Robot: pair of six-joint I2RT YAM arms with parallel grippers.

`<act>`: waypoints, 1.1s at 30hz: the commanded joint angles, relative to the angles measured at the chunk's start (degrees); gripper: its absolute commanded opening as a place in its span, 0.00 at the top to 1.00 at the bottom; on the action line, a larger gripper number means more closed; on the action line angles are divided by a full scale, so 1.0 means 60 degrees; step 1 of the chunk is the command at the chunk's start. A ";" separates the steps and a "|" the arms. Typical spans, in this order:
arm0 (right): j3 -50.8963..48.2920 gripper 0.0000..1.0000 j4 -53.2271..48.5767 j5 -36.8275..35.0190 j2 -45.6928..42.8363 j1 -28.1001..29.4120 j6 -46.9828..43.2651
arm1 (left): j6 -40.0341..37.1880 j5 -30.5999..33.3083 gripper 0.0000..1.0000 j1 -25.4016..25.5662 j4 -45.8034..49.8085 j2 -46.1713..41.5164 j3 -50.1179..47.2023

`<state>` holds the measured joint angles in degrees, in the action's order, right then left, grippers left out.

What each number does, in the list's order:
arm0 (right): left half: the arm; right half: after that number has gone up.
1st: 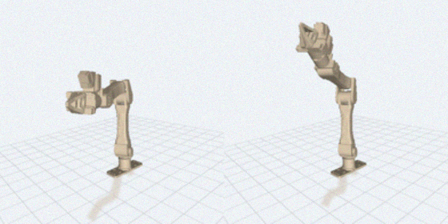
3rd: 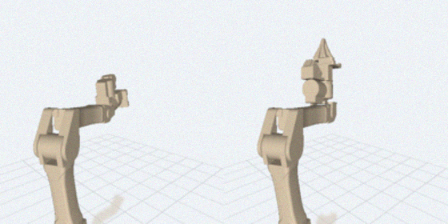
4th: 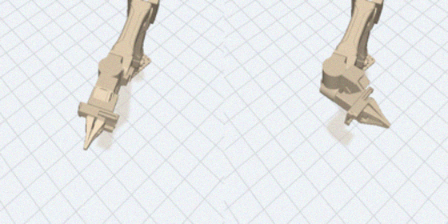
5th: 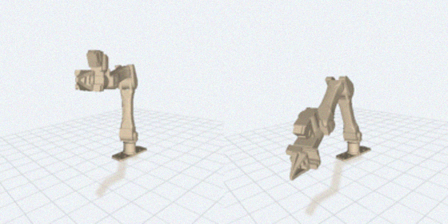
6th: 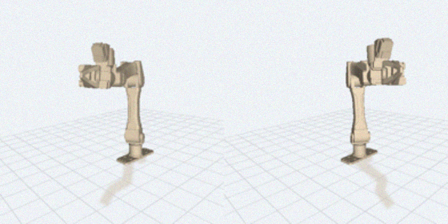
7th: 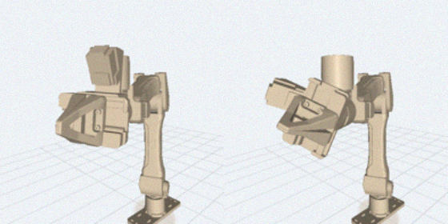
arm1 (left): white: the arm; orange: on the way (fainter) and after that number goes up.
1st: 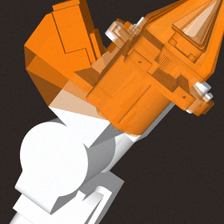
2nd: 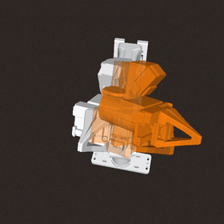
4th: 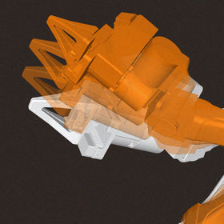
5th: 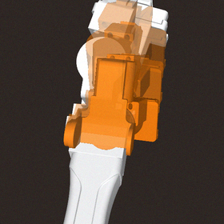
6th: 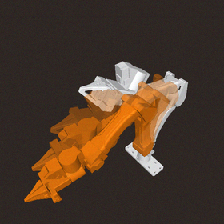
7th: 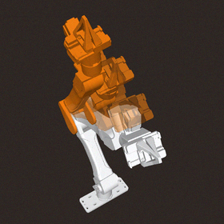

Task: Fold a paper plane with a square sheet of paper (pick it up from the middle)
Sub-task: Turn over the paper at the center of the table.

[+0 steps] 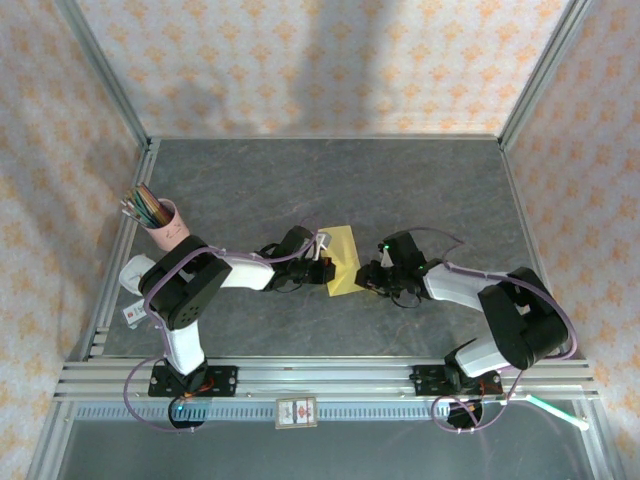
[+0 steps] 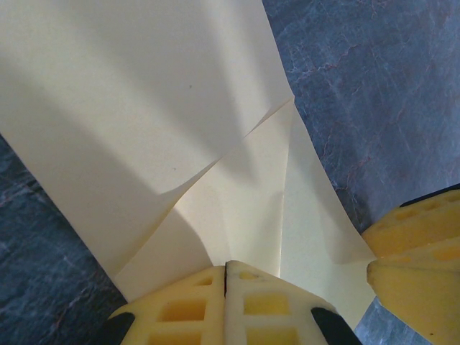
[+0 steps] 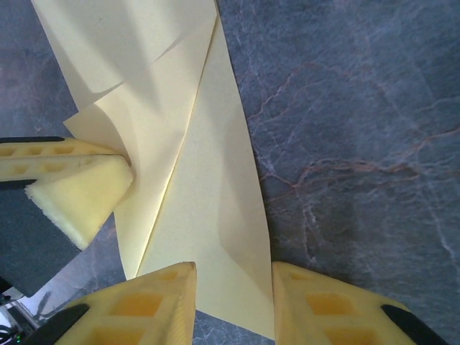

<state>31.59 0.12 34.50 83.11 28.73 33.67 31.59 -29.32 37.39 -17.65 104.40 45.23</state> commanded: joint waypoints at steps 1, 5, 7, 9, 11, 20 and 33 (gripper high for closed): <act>-0.0080 0.68 0.0284 0.0004 0.0090 0.0039 0.0101 | -0.0168 0.0683 1.00 -0.0050 0.0862 0.0347 -0.0079; -0.0216 0.70 0.0643 0.0047 0.0088 0.0039 0.0311 | -0.0179 0.0675 1.00 -0.0048 0.0885 0.0325 -0.0081; -0.0263 0.71 0.0793 0.0055 0.0052 0.0043 0.0431 | -0.0182 0.0683 1.00 -0.0053 0.0898 0.0310 -0.0082; -0.0253 0.73 0.0822 -0.0033 0.0036 0.0043 0.0436 | -0.0182 0.0683 1.00 -0.0049 0.0905 0.0303 -0.0077; -0.0261 0.75 0.0869 -0.0045 0.0077 0.0042 0.0452 | -0.0168 0.0670 1.00 -0.0049 0.0885 0.0295 -0.0077; -0.0387 0.89 0.1020 -0.0190 0.0181 0.0043 0.0555 | -0.0058 0.0569 1.00 -0.0060 0.0876 0.0201 0.0061; 0.0217 1.00 -0.0089 -0.0722 0.0040 0.0003 -0.0426 | 0.0276 0.0082 0.77 -0.0053 0.1005 -0.0885 0.0743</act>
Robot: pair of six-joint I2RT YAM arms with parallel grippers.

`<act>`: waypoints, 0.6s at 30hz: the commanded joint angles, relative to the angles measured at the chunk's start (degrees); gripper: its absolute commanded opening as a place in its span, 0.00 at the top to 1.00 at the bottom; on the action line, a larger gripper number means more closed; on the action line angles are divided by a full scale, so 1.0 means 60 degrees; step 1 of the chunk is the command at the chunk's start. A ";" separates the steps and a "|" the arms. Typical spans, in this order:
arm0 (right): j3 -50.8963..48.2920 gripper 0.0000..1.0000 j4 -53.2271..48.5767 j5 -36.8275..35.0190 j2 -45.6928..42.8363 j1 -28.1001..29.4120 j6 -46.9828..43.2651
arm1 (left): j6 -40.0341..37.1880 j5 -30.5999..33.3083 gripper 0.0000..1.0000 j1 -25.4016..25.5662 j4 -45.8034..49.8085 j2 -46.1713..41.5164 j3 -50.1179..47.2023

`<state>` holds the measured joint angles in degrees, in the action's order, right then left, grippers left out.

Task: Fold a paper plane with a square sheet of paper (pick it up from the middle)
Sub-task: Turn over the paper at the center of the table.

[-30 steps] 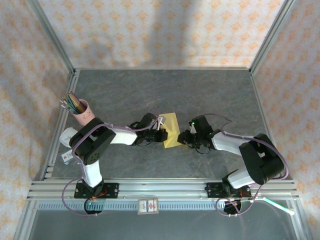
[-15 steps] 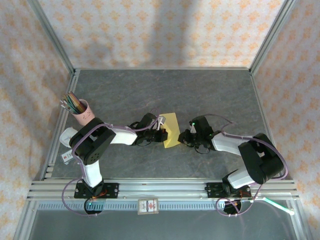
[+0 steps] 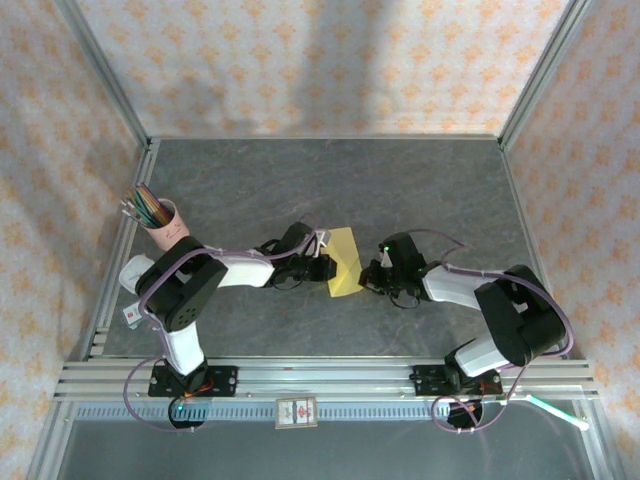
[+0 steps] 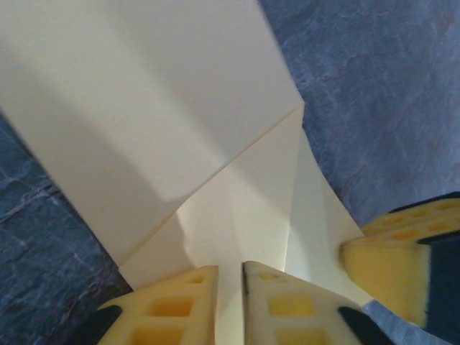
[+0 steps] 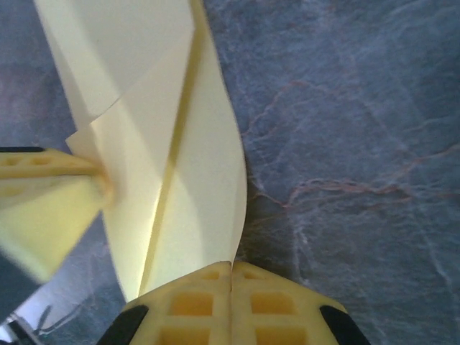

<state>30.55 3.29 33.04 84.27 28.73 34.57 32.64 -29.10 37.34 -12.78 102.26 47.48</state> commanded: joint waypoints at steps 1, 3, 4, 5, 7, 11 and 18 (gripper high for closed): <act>0.0518 1.00 -0.0881 -0.0564 -0.0221 -0.0026 -0.0785 | 0.0416 -0.0046 0.74 -0.0050 0.0119 -0.0682 0.0405; 0.0777 1.00 -0.1433 -0.0733 -0.0348 -0.0144 -0.1253 | 0.0479 -0.0122 0.70 -0.0068 0.0075 -0.0986 0.0485; 0.0976 1.00 -0.1808 -0.0893 -0.0430 -0.0220 -0.1552 | 0.0503 -0.0069 0.68 -0.0084 0.0102 -0.1161 0.0516; 0.1166 1.00 -0.2166 -0.1034 -0.0519 -0.0292 -0.1832 | 0.0505 -0.0019 0.66 -0.0113 0.0146 -0.1313 0.0550; 0.1731 1.00 -0.3122 -0.1549 -0.0750 -0.0394 -0.2513 | 0.0510 0.0038 0.64 -0.0255 0.0285 -0.1638 0.0597; 0.3269 1.00 -0.5136 -0.3266 -0.1099 -0.0244 -0.3756 | 0.0352 0.0348 0.64 -0.0628 0.0708 -0.2336 0.0438; 0.5218 1.00 -0.6810 -0.5233 -0.0766 0.1977 -0.4728 | 0.0401 0.0772 0.64 -0.1778 0.0926 -0.3266 -0.0510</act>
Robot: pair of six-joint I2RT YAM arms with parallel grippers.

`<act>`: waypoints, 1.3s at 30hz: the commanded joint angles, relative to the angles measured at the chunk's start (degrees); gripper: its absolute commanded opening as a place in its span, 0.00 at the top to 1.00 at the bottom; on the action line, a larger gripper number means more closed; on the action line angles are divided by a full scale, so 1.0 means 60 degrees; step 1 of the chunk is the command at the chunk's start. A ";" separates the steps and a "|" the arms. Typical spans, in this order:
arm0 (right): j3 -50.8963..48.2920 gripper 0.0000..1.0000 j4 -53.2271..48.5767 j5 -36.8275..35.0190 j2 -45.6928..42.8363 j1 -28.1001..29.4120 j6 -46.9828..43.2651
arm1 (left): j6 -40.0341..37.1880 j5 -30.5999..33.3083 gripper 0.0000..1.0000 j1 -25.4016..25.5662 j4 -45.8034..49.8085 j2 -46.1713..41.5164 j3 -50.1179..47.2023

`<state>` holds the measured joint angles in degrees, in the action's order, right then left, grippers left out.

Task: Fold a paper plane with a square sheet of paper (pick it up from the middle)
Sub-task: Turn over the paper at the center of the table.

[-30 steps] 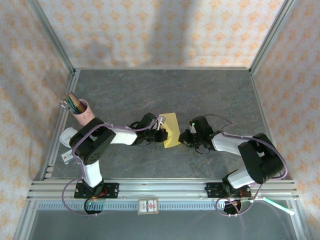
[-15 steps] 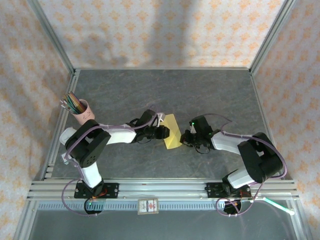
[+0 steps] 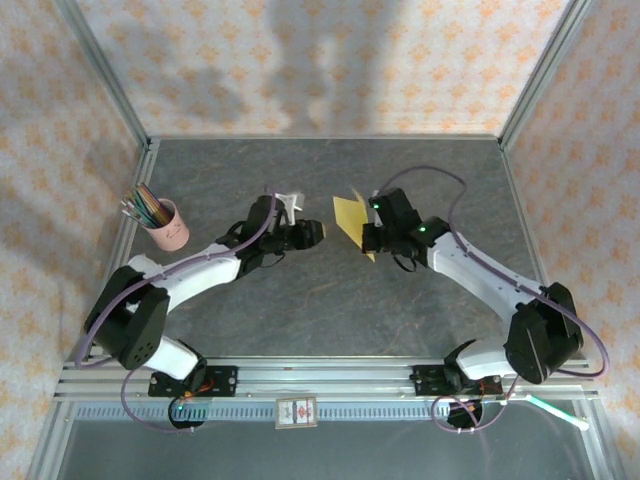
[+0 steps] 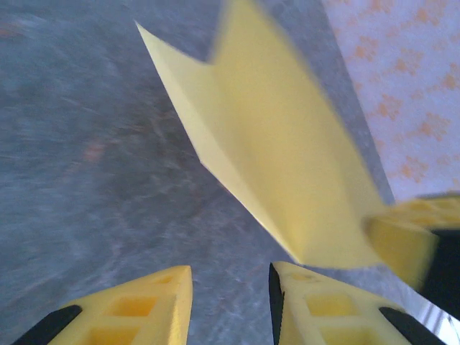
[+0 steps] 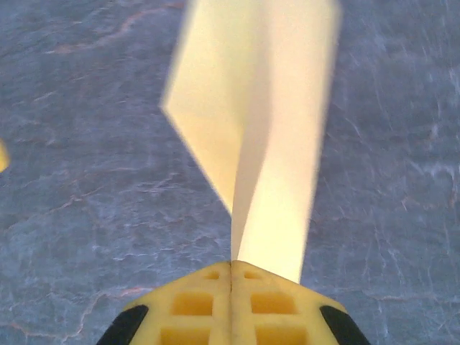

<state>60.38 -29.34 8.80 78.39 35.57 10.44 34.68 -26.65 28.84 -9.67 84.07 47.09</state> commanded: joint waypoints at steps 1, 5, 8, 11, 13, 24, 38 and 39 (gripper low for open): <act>0.0243 1.00 -0.1273 -0.1140 0.0381 0.1238 -0.0689 | 0.0079 0.0424 0.65 -0.0526 0.0425 -0.0332 -0.0593; -0.0292 1.00 -0.0329 -0.0579 0.0983 0.2187 -0.0354 | 0.0240 0.0445 0.65 -0.0939 0.0357 -0.0635 -0.1112; -0.0876 1.00 0.0441 -0.0045 0.1165 0.2494 -0.0040 | 0.0272 0.0357 0.65 -0.0954 0.0444 -0.0682 -0.1269; -0.1174 1.00 0.0671 0.0197 0.1191 0.2671 0.0142 | 0.0218 0.0272 0.65 -0.0954 0.0499 -0.0710 -0.1368; -0.1291 1.00 0.0700 0.0323 0.1203 0.2733 0.0154 | 0.0201 0.0179 0.65 -0.0942 0.0502 -0.0724 -0.1396; -0.2105 0.99 0.1812 0.1115 0.1147 0.2787 -0.0329 | 0.0884 -0.0929 0.71 -0.0423 -0.0247 0.0026 -0.1066; -0.2362 0.97 0.2305 0.1092 0.1360 0.2781 -0.0290 | 0.1350 -0.1941 0.82 0.0298 -0.0846 0.2691 0.0747; -0.2362 0.97 0.2316 0.1094 0.1385 0.2778 -0.0289 | 0.1280 -0.1998 0.82 0.0334 -0.0785 0.2849 0.0874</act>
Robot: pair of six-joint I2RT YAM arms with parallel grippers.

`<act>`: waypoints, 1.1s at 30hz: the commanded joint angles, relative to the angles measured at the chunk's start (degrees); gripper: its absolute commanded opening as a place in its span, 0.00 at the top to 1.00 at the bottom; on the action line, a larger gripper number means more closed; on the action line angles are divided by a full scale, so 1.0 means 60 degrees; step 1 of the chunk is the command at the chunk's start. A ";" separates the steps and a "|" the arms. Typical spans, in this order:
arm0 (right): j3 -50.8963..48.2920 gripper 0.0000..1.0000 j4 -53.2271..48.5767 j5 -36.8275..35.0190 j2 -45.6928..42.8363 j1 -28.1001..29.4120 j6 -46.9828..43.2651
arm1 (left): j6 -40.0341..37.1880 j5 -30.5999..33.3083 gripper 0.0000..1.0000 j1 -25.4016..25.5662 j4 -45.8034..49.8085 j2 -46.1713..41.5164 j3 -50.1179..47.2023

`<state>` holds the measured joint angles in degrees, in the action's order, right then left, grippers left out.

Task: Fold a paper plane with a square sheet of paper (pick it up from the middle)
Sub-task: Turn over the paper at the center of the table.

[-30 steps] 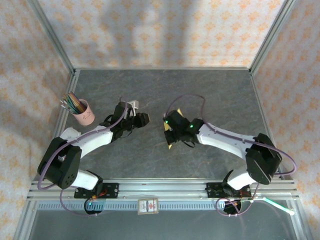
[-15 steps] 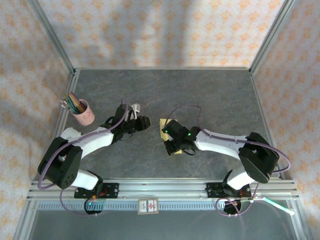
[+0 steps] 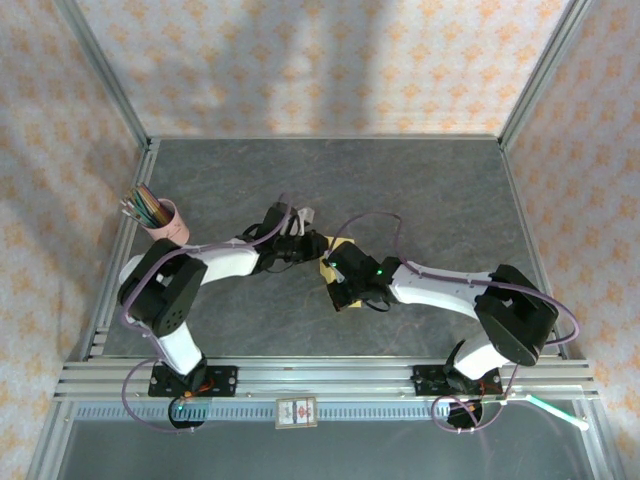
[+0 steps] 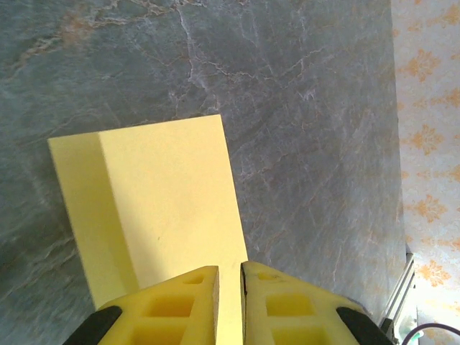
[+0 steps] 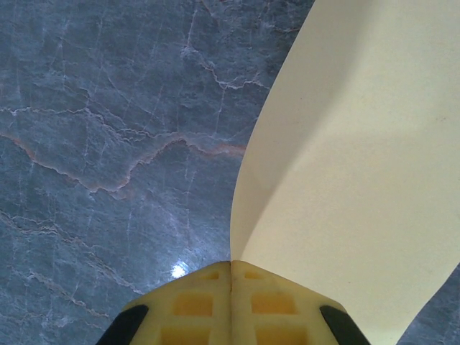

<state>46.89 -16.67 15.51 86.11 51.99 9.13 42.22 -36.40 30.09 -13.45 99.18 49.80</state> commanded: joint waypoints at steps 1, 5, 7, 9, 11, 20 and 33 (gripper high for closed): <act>-0.0111 0.97 0.0216 -0.0021 0.0120 0.0049 -0.0073 | -0.0036 -0.0382 0.82 0.0154 -0.0088 0.0468 0.0538; -0.0104 0.96 0.0286 -0.0108 0.0194 0.0048 -0.0076 | -0.0232 -0.0350 0.82 0.0189 0.0235 0.0983 0.0921; -0.0095 0.96 0.0306 -0.0124 0.0230 0.0050 -0.0093 | -0.0379 -0.0297 0.82 0.0191 0.0418 0.1195 0.1035; -0.0062 0.94 0.0343 -0.0166 0.0261 0.0046 -0.0105 | -0.0597 -0.0246 0.82 0.0201 0.0665 0.1464 0.1188; -0.0045 0.93 0.0391 -0.0209 0.0323 0.0038 -0.0128 | -0.0854 -0.0182 0.82 0.0204 0.1011 0.1631 0.1389; 0.0168 0.88 0.0528 -0.0299 0.0636 0.0020 -0.0240 | -0.1301 -0.0029 0.82 0.0200 0.1378 0.2271 0.1500; 0.0009 0.79 0.0630 0.0325 0.0321 -0.0340 -0.0475 | -0.1632 0.0149 0.83 0.0186 0.1620 0.2382 0.1563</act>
<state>46.87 -13.80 16.53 89.52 50.65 7.57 34.81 -37.15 31.05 -7.22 111.59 58.48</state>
